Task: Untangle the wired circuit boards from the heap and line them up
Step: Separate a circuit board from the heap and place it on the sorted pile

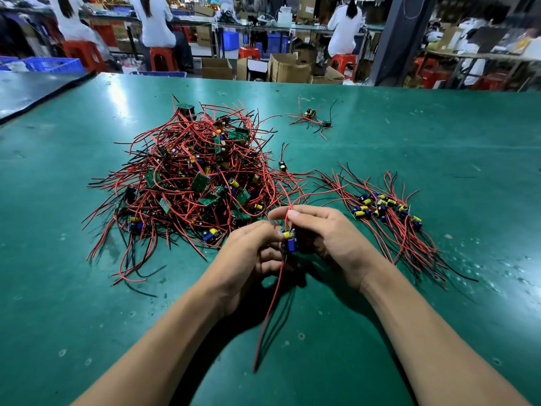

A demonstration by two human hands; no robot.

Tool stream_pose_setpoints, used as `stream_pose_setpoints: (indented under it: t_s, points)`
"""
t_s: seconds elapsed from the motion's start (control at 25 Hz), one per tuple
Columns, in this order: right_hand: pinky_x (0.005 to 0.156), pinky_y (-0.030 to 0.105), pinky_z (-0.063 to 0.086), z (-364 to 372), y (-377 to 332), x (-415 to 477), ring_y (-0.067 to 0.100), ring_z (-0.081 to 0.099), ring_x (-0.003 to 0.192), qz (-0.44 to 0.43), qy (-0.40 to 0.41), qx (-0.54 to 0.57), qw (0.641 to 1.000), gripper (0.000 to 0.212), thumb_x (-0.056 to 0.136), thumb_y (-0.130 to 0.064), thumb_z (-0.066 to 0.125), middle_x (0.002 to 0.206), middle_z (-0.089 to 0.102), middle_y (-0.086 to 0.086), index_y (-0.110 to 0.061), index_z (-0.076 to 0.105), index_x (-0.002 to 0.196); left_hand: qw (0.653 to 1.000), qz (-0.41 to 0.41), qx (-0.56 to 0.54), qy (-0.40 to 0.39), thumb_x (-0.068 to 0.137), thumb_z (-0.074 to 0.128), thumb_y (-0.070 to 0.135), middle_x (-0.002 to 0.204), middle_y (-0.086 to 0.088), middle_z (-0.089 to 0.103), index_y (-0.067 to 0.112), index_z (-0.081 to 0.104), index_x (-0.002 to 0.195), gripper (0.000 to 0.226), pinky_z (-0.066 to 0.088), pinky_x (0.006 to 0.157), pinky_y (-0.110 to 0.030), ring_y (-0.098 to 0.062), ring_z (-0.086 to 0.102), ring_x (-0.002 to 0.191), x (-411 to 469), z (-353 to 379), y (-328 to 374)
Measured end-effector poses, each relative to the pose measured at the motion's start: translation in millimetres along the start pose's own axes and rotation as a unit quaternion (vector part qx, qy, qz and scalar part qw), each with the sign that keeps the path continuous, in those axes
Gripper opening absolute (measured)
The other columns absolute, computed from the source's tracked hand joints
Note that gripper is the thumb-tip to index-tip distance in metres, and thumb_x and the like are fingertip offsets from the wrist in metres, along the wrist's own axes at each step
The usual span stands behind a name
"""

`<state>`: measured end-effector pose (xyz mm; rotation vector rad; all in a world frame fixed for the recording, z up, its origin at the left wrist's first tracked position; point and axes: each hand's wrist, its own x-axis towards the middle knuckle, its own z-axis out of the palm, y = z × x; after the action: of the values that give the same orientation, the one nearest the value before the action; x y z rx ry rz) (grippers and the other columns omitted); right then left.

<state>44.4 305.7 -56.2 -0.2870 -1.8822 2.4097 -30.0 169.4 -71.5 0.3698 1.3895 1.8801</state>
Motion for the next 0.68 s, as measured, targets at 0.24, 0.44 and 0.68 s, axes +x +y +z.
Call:
stream_pose_setpoints:
  t_s: [0.24, 0.44, 0.68]
  points:
    - [0.053, 0.028, 0.052, -1.0, -2.5, -3.2, 0.022, 0.066, 0.069, 0.002, -0.033, 0.026, 0.999, 0.023, 0.099, -0.022, 0.057, 0.088, 0.07, 0.013, -0.01, 0.074, 0.108, 0.999, 0.034, 0.015, -0.009, 0.093, 0.061, 0.018, 0.065, -0.001, 0.065, 0.01, 0.064, 0.093, 0.008, 0.055, 0.05, -0.028, -0.023, 0.065, 0.057, -7.0, 3.4, -1.8]
    - [0.049, 0.025, 0.051, -2.4, -0.8, -4.2, 0.018, 0.063, 0.057, 0.006, -0.028, 0.015, 0.999, 0.023, 0.095, -0.026, 0.062, 0.081, 0.071, 0.011, -0.009, 0.076, 0.102, 0.999, 0.037, 0.03, -0.009, 0.093, 0.059, 0.01, 0.074, -0.008, 0.066, 0.01, 0.065, 0.109, 0.017, 0.053, 0.055, -0.028, -0.023, 0.065, 0.058, -11.3, 5.9, -0.1]
    - [0.047, 0.024, 0.047, -4.9, 2.7, 1.8, 0.021, 0.057, 0.052, -0.023, 0.061, -0.034, 0.997, 0.023, 0.098, -0.028, 0.061, 0.069, 0.057, 0.017, -0.013, 0.077, 0.099, 0.996, 0.049, 0.061, -0.035, 0.093, 0.058, 0.007, 0.073, -0.007, 0.066, 0.01, 0.061, 0.092, 0.004, 0.05, 0.055, -0.027, -0.022, 0.068, 0.061, -15.5, 8.2, 2.4]
